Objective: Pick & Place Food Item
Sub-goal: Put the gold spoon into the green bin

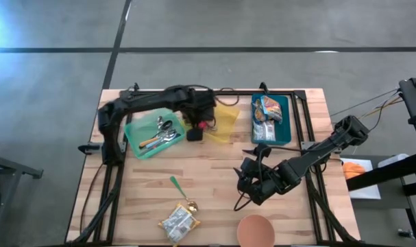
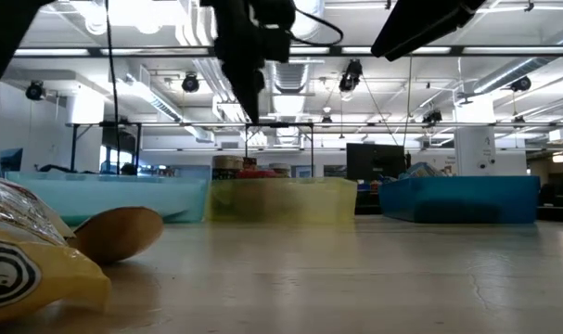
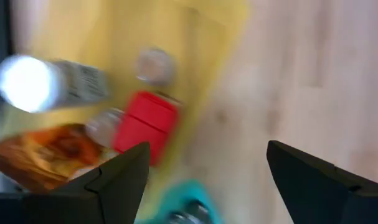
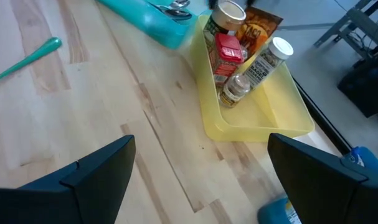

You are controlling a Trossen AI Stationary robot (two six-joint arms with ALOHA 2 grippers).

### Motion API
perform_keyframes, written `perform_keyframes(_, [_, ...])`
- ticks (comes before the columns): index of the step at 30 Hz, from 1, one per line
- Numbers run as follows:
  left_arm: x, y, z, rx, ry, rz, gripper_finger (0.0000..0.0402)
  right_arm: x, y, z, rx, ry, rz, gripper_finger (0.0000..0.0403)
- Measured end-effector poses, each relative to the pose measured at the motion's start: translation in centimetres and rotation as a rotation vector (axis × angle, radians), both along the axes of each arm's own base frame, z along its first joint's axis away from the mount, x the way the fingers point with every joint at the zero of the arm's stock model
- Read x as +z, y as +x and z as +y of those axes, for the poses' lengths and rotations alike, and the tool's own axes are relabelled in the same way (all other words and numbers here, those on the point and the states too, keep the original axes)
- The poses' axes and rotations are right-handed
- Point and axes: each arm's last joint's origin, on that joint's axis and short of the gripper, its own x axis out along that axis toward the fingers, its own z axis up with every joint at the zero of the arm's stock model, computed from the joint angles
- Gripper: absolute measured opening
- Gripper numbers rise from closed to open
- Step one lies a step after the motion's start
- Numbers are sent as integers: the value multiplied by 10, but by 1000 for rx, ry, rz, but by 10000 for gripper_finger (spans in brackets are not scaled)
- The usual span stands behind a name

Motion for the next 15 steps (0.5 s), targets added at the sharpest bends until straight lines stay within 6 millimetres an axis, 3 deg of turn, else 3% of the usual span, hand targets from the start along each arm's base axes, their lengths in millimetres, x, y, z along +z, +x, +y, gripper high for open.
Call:
perform_keyframes(6, [8, -39, -49, -47, -69, -13, 324, 0, 1, 1, 12, 35, 4, 364])
perform_keyframes(15, [-16, -107, -108, -53, -111, -233, 324, 2, 7, 5, 32, 108, -44, 364])
